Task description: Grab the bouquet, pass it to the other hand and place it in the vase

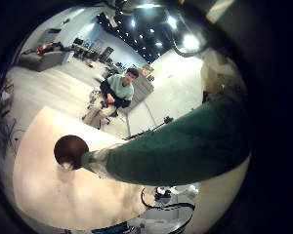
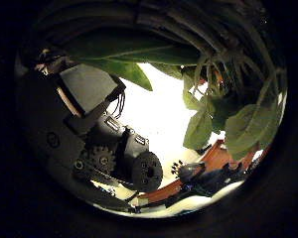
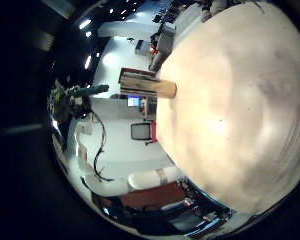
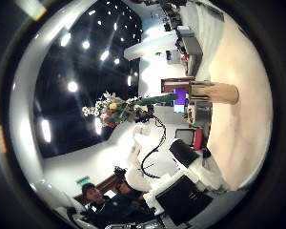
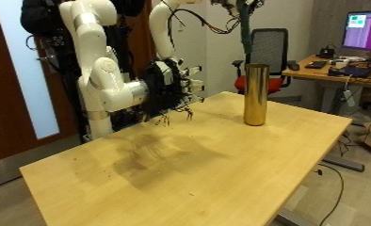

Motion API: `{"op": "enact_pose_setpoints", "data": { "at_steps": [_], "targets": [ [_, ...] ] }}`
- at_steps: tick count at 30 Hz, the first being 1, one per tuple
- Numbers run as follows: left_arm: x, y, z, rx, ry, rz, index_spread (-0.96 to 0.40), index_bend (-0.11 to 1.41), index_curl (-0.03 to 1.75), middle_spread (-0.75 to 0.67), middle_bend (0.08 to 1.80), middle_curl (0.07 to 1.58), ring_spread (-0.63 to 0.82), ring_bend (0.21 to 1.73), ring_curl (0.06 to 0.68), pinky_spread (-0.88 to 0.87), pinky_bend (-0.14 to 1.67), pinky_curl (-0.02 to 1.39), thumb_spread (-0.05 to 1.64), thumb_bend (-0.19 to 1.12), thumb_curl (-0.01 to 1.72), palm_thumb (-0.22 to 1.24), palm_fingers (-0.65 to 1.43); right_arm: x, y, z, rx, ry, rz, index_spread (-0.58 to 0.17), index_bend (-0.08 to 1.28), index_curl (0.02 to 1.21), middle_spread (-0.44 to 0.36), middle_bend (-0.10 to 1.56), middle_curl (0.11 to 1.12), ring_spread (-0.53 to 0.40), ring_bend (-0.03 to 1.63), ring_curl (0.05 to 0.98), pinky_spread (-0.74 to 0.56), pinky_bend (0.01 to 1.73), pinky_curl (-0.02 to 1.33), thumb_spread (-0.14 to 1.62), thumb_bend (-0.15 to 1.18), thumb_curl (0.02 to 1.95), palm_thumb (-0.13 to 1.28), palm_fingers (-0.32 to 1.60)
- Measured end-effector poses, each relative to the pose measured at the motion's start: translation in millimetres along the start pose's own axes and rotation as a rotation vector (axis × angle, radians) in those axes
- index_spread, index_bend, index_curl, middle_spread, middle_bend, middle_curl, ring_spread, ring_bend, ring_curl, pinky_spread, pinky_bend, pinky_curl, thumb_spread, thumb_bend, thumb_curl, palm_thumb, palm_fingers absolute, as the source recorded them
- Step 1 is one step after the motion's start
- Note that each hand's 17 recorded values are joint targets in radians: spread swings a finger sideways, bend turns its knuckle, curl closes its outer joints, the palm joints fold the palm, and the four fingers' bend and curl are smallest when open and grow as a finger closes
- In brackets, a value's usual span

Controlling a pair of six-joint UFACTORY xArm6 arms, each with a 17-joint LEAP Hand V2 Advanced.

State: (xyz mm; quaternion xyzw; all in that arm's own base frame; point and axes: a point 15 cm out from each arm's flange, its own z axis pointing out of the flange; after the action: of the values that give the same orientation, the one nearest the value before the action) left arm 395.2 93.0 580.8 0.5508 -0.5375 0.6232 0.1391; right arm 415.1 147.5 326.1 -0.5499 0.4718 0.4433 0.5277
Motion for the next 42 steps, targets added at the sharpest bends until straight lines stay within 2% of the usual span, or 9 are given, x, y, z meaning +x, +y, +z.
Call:
{"op": "enact_pose_setpoints", "data": {
  "at_steps": [20,25,30,31,32,34,37,39,42],
  "targets": [
    [-44.2,-10.7,15.5,-0.001,-0.003,-0.034,-0.53,0.19,1.63,-0.58,0.98,1.11,-0.42,1.4,0.567,-0.59,1.11,0.67,0.17,-0.03,0.92,1.13,1.06,1.3,0.8,0.7,0.0,-0.01,0.002,-0.37,0.16,0.26,0.071,0.17,0.25,0.145,0.29,0.264,0.25,0.35,0.33,0.96,-0.02,0.53,0.92,-0.02],
    [-59.2,-12.2,15.9,-0.005,-0.002,-0.024,-0.5,0.17,1.64,-0.57,0.97,1.1,-0.43,1.36,0.561,-0.61,1.1,0.65,0.2,-0.04,0.9,1.07,1.04,1.7,0.9,1.7,-0.001,-0.008,0.002,-0.37,0.17,0.27,0.062,0.18,0.26,0.144,0.28,0.264,0.25,0.34,0.33,0.96,-0.02,0.53,0.93,-0.01],
    [-91.3,6.9,16.9,-0.069,-0.046,-0.07,-0.47,0.14,1.57,-0.55,0.94,1.05,-0.48,1.2,0.522,-0.67,1.04,0.6,0.3,-0.07,0.82,0.86,0.87,1.4,1.3,1.9,-0.004,-0.009,0.002,-0.369,0.18,0.28,0.061,0.18,0.26,0.144,0.28,0.264,0.25,0.34,0.33,0.96,-0.02,0.53,0.93,0.0],
    [-100.5,13.9,16.0,-0.092,-0.065,-0.079,-0.44,0.18,1.49,-0.48,0.77,1.0,-0.33,0.95,0.478,-0.42,0.69,0.55,0.55,-0.14,0.74,0.65,-0.03,0.7,1.0,2.1,-0.004,-0.01,0.001,-0.369,0.18,0.28,0.061,0.18,0.26,0.144,0.28,0.264,0.25,0.33,0.33,0.96,-0.02,0.53,0.93,0.0],
    [-109.4,18.7,15.0,-0.107,-0.076,-0.089,-0.35,0.06,1.35,-0.16,0.42,0.89,0.01,0.86,0.431,-0.05,0.62,0.53,0.66,-0.11,0.64,0.5,-0.38,0.6,1.2,2.7,-0.005,-0.01,0.002,-0.369,0.18,0.28,0.061,0.17,0.26,0.144,0.27,0.264,0.25,0.33,0.33,0.96,-0.02,0.54,0.93,0.0],
    [-119.9,20.1,8.7,-0.097,-0.084,-0.1,-0.19,-0.02,1.16,0.15,0.23,0.72,0.25,0.76,0.311,0.25,0.52,0.4,0.75,-0.08,0.55,0.39,-0.34,0.4,1.9,4.5,-0.01,-0.011,0.002,-0.371,0.18,0.29,0.061,0.17,0.26,0.144,0.28,0.266,0.25,0.33,0.33,0.96,-0.02,0.54,0.93,0.0],
    [-132.2,17.9,-11.1,-0.042,-0.089,-0.123,0.05,-0.01,0.85,0.43,0.16,0.56,0.46,0.68,0.258,0.49,0.47,0.34,0.78,-0.05,0.46,0.31,-0.3,0.4,2.4,6.2,-0.014,-0.011,0.002,-0.366,0.19,0.3,0.061,0.17,0.26,0.144,0.27,0.265,0.25,0.32,0.32,0.96,-0.02,0.54,0.93,0.01],
    [-135.4,16.5,-21.0,-0.017,-0.094,-0.131,0.14,0.02,0.65,0.52,0.15,0.48,0.54,0.63,0.236,0.58,0.44,0.32,0.79,-0.05,0.42,0.29,-0.28,0.0,3.2,6.8,-0.017,-0.012,0.002,-0.365,0.18,0.3,0.061,0.17,0.26,0.145,0.27,0.266,0.25,0.32,0.32,0.96,-0.02,0.54,0.93,0.01],
    [-142.7,19.8,-41.2,-0.001,-0.122,-0.148,0.17,0.05,0.49,0.56,0.15,0.41,0.58,0.58,0.217,0.63,0.4,0.3,0.78,-0.04,0.39,0.29,-0.25,-0.8,3.6,7.1,-0.019,-0.013,0.0,-0.364,0.18,0.31,0.061,0.17,0.26,0.142,0.27,0.267,0.25,0.31,0.33,0.96,-0.02,0.54,0.93,0.02]
  ]
}}
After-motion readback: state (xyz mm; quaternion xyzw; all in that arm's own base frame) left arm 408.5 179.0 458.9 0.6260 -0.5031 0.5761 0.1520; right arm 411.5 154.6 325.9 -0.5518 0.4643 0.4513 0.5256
